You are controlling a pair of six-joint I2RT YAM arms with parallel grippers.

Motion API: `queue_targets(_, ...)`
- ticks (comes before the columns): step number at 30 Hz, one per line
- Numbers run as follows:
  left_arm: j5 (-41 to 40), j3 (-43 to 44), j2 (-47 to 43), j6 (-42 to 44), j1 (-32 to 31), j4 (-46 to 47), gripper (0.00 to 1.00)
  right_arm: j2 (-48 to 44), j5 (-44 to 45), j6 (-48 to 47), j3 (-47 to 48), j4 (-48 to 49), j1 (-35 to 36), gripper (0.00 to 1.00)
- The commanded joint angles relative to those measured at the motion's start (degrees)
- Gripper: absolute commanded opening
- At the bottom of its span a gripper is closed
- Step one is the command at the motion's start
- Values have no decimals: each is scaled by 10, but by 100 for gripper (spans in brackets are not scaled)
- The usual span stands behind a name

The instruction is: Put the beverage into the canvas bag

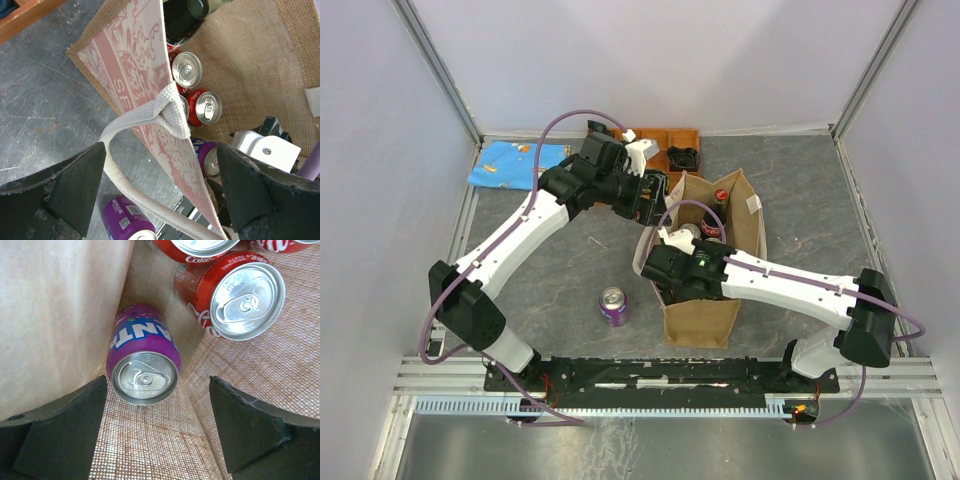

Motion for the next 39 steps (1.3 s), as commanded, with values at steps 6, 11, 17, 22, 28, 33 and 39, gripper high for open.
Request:
queue_targets(6,-15,21,-44,28,-8,58,97,-42,49,5,49,5,6,91)
queue_targets(11,-14,6,-48,28,-8,61,97,-17,48,19,50,-33,6,91)
queue_targets(17,-20,-1,-58,27,-8,60,97,-32,82,65,43,-55,6,90)
queue_targets(22,-20,-17,-68,19,-9,65,97,-75,127,89,40,-59,6,89)
queue_targets(28,-22,-27,-74,19,-9,67,97,-59,129,102,40,-94,5,88)
queue_targets(33,-27,-26,-77,19,-9,65,97,-41,131,102,58,-89,6,88)
queue_targets(39,-59,-16,-98,33,5,63,98,-69,206,77,126,-90,5,88)
